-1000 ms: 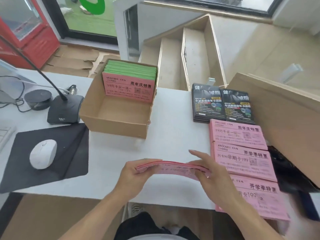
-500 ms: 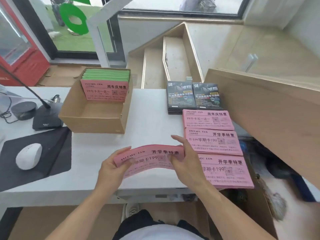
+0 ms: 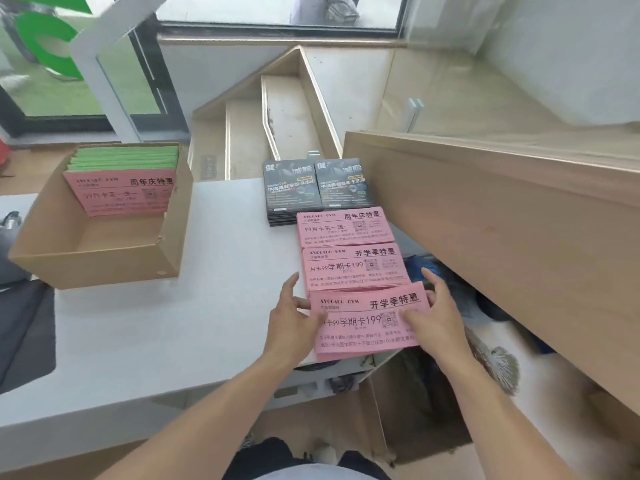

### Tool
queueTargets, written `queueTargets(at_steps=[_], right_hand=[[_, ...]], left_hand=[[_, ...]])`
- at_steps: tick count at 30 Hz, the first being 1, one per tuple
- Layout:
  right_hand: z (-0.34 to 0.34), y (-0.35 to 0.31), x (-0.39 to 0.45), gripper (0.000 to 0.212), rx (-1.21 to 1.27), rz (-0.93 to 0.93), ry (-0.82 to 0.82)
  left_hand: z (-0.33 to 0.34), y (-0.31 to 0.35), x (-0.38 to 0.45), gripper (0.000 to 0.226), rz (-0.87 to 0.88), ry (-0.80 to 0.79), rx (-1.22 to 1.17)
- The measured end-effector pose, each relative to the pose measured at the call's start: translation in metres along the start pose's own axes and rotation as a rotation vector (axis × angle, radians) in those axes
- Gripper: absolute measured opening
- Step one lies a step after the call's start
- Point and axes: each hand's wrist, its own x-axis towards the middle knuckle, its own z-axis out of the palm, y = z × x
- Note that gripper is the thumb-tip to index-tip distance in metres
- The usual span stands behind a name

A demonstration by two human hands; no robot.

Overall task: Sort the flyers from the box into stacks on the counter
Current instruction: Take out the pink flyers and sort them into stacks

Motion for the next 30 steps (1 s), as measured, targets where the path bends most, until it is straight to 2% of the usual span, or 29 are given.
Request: queueTargets(at_steps=[6, 11, 13, 16, 17, 26, 30], right_hand=[[0.007, 0.016, 0.007, 0.087, -0.118, -0.04, 0.048], [0.007, 0.032, 0.008, 0.088, -0.138, -0.039, 0.058], [0.008, 0.036, 0.006, 0.083, -0.133, -0.039, 0.042], [0.012, 0.037, 0.005, 0.072, -0.073, -0.014, 0.008], [0.014, 0.04, 0.006, 0.07, -0.087, -0.024, 0.02], [0.015, 0.038, 0.01, 0.066, -0.142, -0.089, -0.029], [0.01, 0.036, 0.007, 0.075, -0.133, -0.105, -0.097]], left_hand=[[0.012, -0.002, -0.002, 0.085, -0.037, 0.057, 0.086], [0.011, 0.0, -0.023, 0.086, -0.084, 0.068, 0.022], [0.016, 0.005, -0.034, 0.087, -0.11, 0.018, -0.037], [0.027, 0.009, -0.043, 0.061, -0.138, -0.096, -0.115], [0.031, 0.013, -0.044, 0.061, -0.155, -0.135, -0.128], [0.037, 0.006, -0.035, 0.077, -0.113, -0.146, -0.079], [0.036, 0.001, -0.033, 0.092, -0.051, -0.121, 0.007]])
